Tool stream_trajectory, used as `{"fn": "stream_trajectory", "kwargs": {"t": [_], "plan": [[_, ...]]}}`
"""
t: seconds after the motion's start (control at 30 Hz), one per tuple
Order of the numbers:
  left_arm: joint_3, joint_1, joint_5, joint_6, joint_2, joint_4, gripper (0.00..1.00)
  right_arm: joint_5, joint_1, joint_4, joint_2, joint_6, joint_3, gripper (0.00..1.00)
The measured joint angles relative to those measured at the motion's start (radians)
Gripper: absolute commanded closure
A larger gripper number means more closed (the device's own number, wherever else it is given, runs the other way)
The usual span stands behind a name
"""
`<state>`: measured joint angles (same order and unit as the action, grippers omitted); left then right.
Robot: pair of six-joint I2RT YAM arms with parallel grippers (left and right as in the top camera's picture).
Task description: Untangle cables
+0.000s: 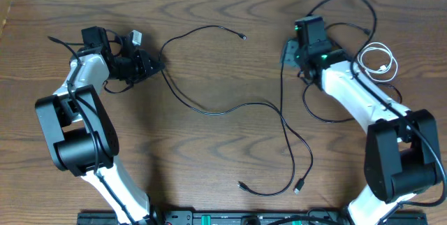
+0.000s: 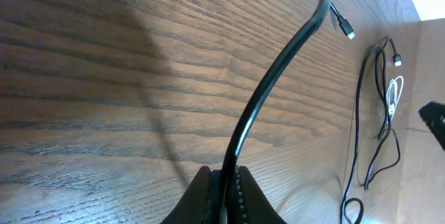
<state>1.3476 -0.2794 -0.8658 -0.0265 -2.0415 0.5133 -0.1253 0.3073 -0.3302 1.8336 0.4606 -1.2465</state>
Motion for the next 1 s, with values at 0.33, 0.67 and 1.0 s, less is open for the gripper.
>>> {"fn": "stream_trajectory", "kwargs": {"t": [0.33,0.67,1.0], "plan": [[0.0,0.0,0.0,0.0,0.0,-0.001,0.91,0.028,0.123,-0.285,0.001,-0.013,-0.001,0.48],[0.0,0.0,0.0,0.0,0.0,-0.001,0.91,0.086,0.156,-0.399,0.002,-0.017,-0.001,0.51],[0.0,0.0,0.0,0.0,0.0,-0.001,0.91,0.15,0.13,-0.407,0.002,-0.017,0.025,0.53]]}}
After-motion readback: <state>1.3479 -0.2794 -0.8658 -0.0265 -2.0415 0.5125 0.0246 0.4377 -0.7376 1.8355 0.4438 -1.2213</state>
